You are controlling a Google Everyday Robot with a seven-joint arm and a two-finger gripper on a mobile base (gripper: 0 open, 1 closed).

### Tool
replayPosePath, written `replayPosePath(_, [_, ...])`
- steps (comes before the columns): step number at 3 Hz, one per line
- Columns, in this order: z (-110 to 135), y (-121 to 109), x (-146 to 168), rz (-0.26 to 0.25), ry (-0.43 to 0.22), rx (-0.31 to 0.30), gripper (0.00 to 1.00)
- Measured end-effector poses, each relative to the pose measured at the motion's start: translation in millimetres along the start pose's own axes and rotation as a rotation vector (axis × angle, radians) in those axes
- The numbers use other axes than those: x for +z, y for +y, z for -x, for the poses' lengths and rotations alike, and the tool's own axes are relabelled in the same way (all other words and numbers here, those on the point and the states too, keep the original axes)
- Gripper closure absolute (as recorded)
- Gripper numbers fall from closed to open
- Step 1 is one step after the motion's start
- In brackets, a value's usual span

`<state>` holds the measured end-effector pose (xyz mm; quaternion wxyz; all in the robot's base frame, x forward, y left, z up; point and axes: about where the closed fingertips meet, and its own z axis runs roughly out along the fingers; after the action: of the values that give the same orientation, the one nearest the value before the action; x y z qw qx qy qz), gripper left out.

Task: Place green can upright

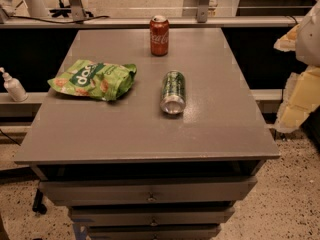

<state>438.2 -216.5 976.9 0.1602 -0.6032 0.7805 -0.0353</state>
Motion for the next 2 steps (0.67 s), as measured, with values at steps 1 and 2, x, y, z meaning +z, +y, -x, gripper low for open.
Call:
replayPosePath(1, [1,0,0,-0.003,-0.002,-0.001,0.0])
replayPosePath(2, [14,-1,13,0.005,-0.042,-0.07,0.0])
